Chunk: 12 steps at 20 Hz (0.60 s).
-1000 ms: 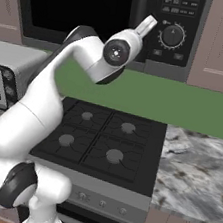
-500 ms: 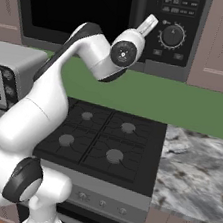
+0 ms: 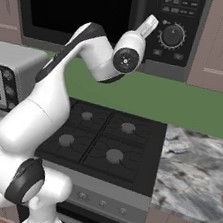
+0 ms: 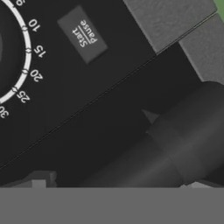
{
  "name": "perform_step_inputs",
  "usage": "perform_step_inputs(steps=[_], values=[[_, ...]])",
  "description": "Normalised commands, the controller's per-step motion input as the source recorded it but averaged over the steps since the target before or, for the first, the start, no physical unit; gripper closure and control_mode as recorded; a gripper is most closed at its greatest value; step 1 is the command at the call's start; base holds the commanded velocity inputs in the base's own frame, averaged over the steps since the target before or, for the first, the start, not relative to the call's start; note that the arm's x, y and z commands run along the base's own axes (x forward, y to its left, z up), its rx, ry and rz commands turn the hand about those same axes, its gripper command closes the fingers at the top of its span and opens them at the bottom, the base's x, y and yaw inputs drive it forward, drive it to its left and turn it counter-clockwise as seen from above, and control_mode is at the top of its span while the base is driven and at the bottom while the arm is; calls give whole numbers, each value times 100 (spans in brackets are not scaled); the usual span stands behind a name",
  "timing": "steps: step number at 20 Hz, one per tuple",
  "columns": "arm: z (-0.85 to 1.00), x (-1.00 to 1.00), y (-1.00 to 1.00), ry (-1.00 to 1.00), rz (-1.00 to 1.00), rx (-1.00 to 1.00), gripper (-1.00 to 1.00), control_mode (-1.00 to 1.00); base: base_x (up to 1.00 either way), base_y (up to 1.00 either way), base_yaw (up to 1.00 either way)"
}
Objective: Transport the chicken drumstick from the fridge to the microwave and turn on the microwave.
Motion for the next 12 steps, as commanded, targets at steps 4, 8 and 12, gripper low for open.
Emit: perform_step_inputs(steps=[4,8,12], values=[[10,3,9,-2,0,0,-100,-100,0,0,0],[7,-1,2,0,0,3,-100,-100,0,0,0],[9,-7,4,0,-7,7,-100,-100,0,0,0]])
